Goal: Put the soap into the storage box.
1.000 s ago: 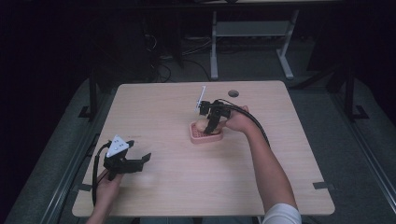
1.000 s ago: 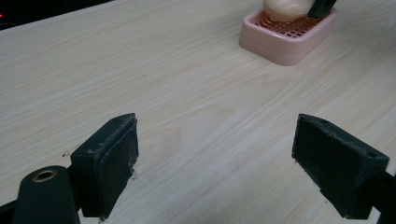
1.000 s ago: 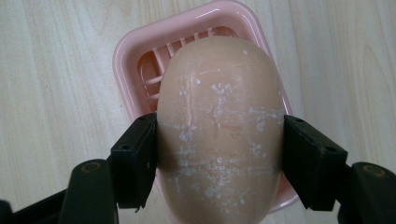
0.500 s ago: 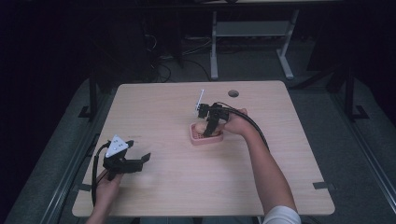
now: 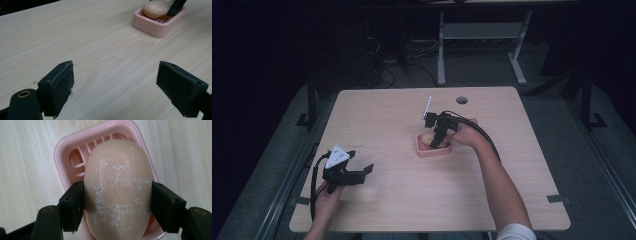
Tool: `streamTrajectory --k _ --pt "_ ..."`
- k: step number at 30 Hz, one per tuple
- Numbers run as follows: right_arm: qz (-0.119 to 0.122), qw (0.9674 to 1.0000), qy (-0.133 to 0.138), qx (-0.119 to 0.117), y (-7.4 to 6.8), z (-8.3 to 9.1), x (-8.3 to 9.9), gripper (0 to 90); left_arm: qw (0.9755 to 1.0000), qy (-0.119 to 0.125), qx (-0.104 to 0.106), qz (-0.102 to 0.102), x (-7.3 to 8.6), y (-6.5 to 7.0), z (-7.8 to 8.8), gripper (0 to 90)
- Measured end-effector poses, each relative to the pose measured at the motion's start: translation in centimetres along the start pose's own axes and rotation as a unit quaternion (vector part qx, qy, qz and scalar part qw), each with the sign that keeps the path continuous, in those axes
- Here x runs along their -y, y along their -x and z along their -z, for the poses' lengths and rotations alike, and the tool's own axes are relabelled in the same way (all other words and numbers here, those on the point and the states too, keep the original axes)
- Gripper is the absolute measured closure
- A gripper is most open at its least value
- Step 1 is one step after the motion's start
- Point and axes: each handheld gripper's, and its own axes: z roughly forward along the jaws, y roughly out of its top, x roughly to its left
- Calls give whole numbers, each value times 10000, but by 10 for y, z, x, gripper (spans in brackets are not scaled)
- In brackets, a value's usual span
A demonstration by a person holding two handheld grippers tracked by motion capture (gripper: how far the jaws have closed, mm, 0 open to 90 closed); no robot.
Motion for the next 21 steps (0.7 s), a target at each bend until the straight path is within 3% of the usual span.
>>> streamTrajectory --k 4,11,21 --pt "-22 10000 -5 9 0 -1 0 306 10000 0 -1 4 0 0 1 143" --pt "-94 9995 310 -4 0 12 1 297 10000 11 3 14 0 0 0 143" --pt "-374 9986 360 -97 2 17 15 264 10000 5 3 6 0 0 0 143"
